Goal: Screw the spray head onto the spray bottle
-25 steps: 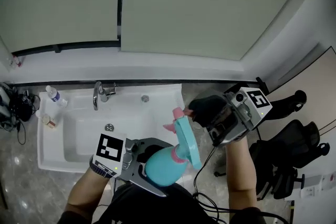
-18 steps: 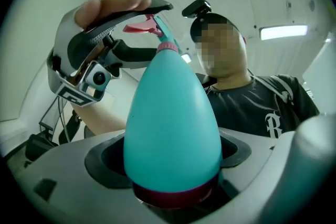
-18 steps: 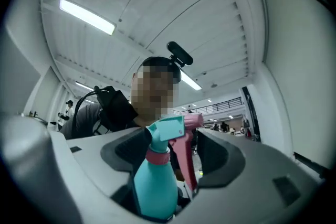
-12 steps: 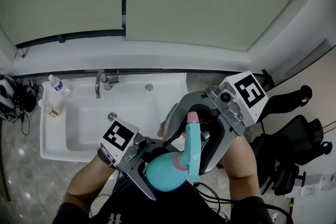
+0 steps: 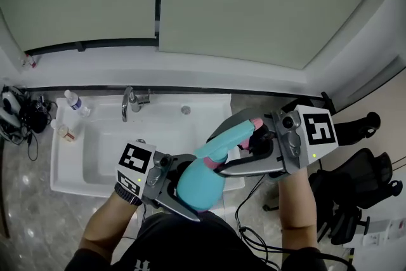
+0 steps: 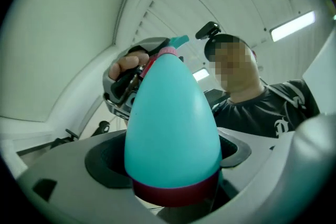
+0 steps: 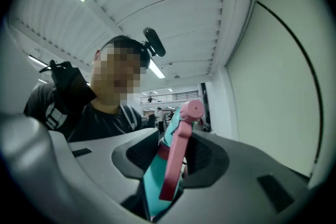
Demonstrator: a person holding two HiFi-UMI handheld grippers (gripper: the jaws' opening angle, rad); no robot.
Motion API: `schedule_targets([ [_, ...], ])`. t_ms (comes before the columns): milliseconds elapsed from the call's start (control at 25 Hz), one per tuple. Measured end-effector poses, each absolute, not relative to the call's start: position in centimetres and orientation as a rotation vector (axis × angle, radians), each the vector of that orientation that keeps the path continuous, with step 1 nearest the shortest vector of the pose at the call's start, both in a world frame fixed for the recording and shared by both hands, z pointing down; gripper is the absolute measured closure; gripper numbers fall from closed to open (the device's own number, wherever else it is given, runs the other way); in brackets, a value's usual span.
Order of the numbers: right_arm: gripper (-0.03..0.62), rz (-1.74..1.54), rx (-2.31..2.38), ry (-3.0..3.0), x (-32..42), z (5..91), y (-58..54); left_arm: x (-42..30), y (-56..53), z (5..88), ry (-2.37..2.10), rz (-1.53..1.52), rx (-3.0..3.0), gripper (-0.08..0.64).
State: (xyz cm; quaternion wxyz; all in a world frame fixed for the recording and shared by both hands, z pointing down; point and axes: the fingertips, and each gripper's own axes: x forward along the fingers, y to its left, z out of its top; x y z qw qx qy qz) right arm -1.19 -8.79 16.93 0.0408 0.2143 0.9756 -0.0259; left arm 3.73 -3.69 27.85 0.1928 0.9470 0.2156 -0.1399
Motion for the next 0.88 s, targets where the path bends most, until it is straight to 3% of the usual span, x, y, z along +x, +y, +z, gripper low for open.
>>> schedule_targets([
  [480,0.449,-0.078,-0.521,3.181,-1.3,20.0,-16.7,3.0,-14.0,32.0,-0.542,-0.014,2.875,0.121],
  [760,0.456,-0.288,-1.041,3.056,0.0,23.0,-20.3,0.9,-19.0,35.6,-1.328,0.428,2.795,0.121],
  [880,0.456,-0.366,-1.189,2.973,0.1,24.4,-21.5,0.8,-19.9,37.0,-1.329,0.436,2.779,0.121],
])
